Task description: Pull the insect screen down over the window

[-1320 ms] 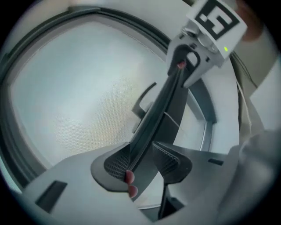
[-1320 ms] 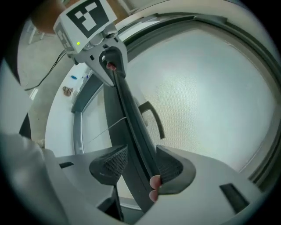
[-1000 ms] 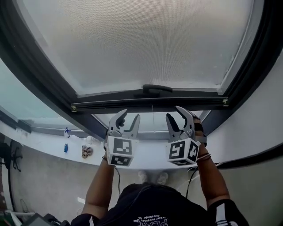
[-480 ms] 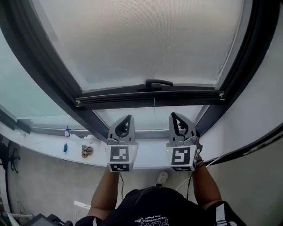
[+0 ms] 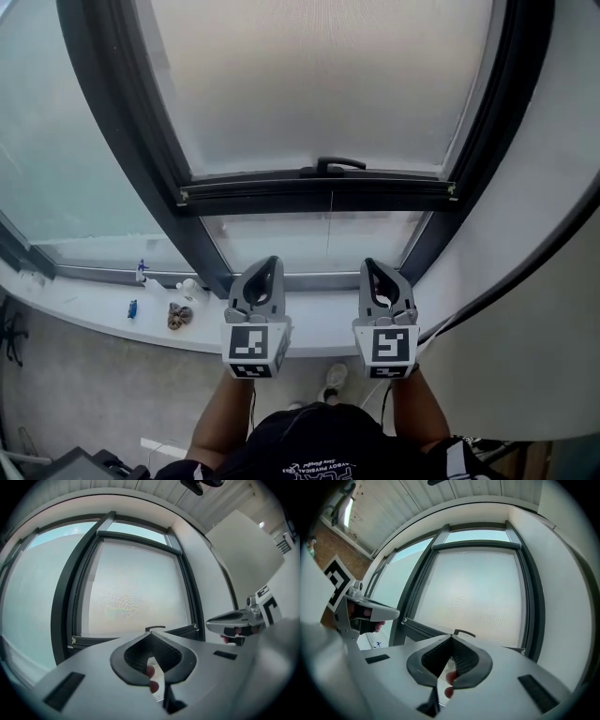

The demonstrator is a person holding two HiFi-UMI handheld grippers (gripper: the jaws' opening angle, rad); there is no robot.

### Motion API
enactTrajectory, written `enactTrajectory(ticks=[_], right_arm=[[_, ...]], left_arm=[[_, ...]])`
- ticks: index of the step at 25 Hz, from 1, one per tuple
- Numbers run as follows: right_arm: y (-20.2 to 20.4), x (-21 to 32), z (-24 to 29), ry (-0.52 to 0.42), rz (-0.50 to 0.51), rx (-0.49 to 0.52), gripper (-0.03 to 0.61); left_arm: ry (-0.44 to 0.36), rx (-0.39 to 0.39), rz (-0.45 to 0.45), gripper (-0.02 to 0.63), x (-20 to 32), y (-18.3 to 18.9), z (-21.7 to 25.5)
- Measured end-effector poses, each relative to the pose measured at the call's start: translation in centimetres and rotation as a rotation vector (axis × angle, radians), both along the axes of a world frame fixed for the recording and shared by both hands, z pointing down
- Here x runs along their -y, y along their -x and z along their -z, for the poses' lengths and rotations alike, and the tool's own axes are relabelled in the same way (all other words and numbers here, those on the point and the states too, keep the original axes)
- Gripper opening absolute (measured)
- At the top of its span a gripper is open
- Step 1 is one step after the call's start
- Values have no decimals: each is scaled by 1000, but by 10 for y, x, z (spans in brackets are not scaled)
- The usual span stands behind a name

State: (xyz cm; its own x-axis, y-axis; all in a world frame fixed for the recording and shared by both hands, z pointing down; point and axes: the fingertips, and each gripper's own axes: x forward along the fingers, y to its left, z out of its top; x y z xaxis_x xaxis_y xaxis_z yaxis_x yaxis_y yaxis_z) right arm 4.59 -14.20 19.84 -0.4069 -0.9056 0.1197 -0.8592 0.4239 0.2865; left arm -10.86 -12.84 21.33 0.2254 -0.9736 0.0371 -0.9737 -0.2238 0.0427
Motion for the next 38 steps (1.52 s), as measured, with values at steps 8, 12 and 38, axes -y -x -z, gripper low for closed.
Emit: enactTrajectory(ticks=[8, 12, 38], right_arm=[[-12, -69, -5, 34, -63, 40, 5], [-23, -91, -3, 32, -67, 45, 5], [-93, -197, 2, 23, 35, 109, 3]], left_arm=[[39, -4, -54, 3, -67, -15, -12], [43, -5, -59, 3, -87, -26, -9], [44, -19, 60, 3, -199, -104, -2]])
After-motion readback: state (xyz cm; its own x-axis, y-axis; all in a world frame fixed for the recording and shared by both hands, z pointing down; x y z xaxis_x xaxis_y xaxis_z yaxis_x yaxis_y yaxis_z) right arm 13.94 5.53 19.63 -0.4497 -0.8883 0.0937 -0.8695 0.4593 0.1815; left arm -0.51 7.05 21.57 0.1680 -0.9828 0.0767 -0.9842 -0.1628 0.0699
